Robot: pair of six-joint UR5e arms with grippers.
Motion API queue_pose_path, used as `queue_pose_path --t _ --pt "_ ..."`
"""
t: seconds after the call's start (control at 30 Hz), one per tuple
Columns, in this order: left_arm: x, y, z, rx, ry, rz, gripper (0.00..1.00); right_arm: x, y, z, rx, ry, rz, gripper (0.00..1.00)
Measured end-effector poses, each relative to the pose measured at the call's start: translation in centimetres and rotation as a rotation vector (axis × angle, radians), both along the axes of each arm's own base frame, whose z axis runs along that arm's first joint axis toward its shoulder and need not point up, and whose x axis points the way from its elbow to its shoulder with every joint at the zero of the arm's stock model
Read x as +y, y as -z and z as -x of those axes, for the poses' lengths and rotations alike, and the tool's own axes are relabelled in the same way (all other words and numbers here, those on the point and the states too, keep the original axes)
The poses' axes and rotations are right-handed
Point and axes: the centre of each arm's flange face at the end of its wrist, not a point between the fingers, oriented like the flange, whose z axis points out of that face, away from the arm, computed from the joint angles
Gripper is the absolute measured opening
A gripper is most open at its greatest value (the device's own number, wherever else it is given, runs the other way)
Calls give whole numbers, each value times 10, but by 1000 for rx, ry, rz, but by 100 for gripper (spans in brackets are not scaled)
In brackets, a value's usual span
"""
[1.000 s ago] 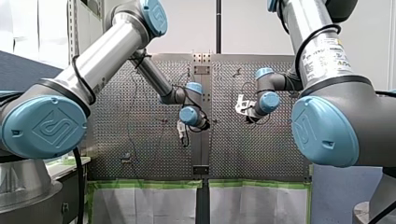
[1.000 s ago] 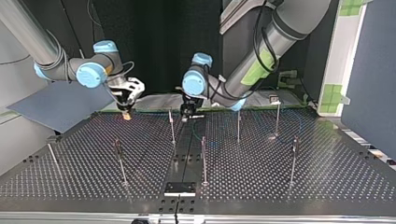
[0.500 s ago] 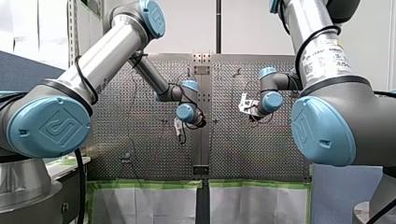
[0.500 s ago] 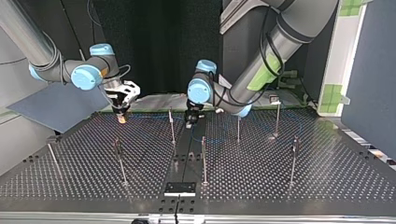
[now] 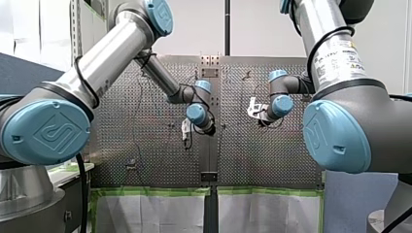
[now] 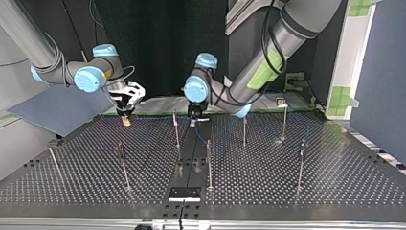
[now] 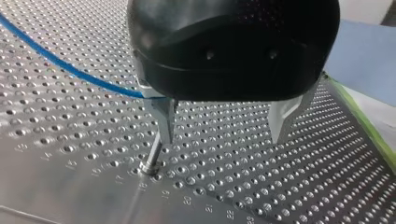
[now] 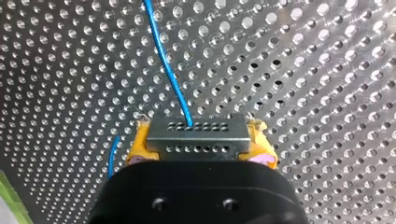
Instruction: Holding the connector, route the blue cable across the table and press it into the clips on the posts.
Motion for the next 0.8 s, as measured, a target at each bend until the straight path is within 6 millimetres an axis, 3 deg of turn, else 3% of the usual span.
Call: queue_pose_path --t 0.23,0.6,0.8 --pt "-9 -31 23 8 6 -29 99 1 0 -2 1 -4 -2 0" --pt "-53 -32 79 55 91 -46 99 2 0 1 6 0 -15 0" --pt "-71 -33 92 37 105 0 99 4 1 3 13 1 -35 0"
